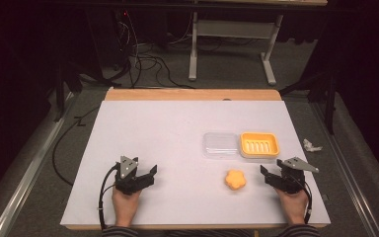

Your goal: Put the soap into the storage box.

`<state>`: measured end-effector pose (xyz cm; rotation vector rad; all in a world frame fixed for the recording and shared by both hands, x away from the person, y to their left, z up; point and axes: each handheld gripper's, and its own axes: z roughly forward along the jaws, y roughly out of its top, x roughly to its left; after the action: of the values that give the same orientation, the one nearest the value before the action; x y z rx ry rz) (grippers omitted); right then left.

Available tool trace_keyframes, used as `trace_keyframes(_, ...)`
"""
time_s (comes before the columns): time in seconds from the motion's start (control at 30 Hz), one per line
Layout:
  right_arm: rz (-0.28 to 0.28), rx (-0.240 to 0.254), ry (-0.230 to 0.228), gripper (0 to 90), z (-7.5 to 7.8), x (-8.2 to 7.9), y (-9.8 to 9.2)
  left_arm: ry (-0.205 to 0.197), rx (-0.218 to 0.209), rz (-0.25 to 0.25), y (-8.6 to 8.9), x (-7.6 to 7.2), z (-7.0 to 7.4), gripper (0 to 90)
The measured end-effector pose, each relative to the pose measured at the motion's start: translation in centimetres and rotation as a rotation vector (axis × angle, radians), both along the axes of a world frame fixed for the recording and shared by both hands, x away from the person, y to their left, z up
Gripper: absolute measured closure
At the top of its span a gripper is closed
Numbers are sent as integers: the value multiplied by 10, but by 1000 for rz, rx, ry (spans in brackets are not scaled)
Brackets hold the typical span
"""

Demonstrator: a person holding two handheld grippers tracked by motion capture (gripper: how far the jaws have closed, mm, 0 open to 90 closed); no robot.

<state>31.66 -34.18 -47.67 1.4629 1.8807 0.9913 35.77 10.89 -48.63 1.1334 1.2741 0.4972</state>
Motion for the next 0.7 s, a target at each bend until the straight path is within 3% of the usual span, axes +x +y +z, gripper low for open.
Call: trace_keyframes(0.7, 15, -28, 20, 306, -1, 2, 3, -1, -1, -1, 0, 0, 0, 231)
